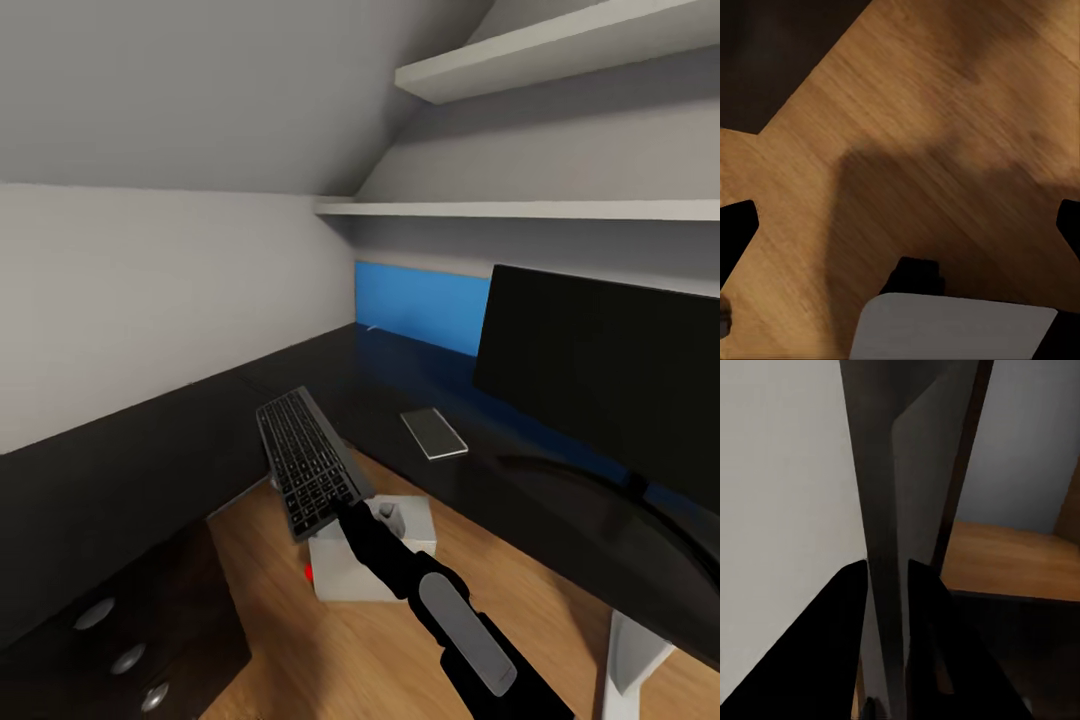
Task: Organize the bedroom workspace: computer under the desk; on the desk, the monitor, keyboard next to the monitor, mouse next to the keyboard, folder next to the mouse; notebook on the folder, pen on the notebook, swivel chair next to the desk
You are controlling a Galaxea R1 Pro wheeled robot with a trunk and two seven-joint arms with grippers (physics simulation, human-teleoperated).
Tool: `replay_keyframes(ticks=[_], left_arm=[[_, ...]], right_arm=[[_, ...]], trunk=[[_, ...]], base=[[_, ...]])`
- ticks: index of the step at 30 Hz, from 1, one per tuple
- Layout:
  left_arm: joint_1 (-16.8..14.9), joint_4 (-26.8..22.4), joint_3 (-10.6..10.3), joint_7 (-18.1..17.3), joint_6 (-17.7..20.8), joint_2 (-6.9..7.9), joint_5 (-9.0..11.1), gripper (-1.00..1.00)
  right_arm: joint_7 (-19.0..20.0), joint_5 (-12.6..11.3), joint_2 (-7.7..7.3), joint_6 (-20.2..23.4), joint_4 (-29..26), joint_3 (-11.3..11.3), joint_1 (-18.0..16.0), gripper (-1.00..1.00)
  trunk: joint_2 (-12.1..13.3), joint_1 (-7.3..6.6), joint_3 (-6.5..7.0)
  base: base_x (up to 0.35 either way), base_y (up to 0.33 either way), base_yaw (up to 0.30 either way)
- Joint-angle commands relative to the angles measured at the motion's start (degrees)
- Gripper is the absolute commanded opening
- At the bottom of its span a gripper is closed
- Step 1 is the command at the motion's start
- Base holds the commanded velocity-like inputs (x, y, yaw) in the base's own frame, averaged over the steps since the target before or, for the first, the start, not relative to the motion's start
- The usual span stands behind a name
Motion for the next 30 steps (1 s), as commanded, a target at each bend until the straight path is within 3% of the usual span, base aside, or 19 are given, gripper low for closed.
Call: replay_keyframes(ticks=[1, 5, 9, 30], left_arm=[[-0.1, 0.1, -0.6, 0.4, -0.1, 0.02, 0.6, 1.00], [-0.1, 0.2, -2.6, 0.4, -0.1, -0.03, 0.5, 1.00], [-0.1, 0.3, -4.7, 0.5, -0.1, 0.03, 0.6, 1.00], [-0.1, 0.3, -5.2, 0.5, -0.1, 0.04, 0.7, 1.00]], right_arm=[[-0.3, -0.5, 0.00, 0.1, -0.1, 0.0, 0.0, -1.00], [-0.2, -0.6, 0.00, 0.1, -0.1, 0.4, 0.0, -1.00], [-0.2, -0.6, 0.06, 0.1, 0.1, 2.5, 0.0, -1.00], [-0.2, -0.6, 2.13, 0.1, 1.9, 3.2, 0.0, -1.00]], trunk=[[0.0, 0.00, -0.01], [0.0, 0.00, 0.19], [0.0, 0.00, 0.39], [0.0, 0.00, 1.44]], base=[[0.000, 0.000, 0.246], [0.000, 0.000, 0.243], [0.000, 0.000, 0.240], [0.000, 0.000, 0.240]])
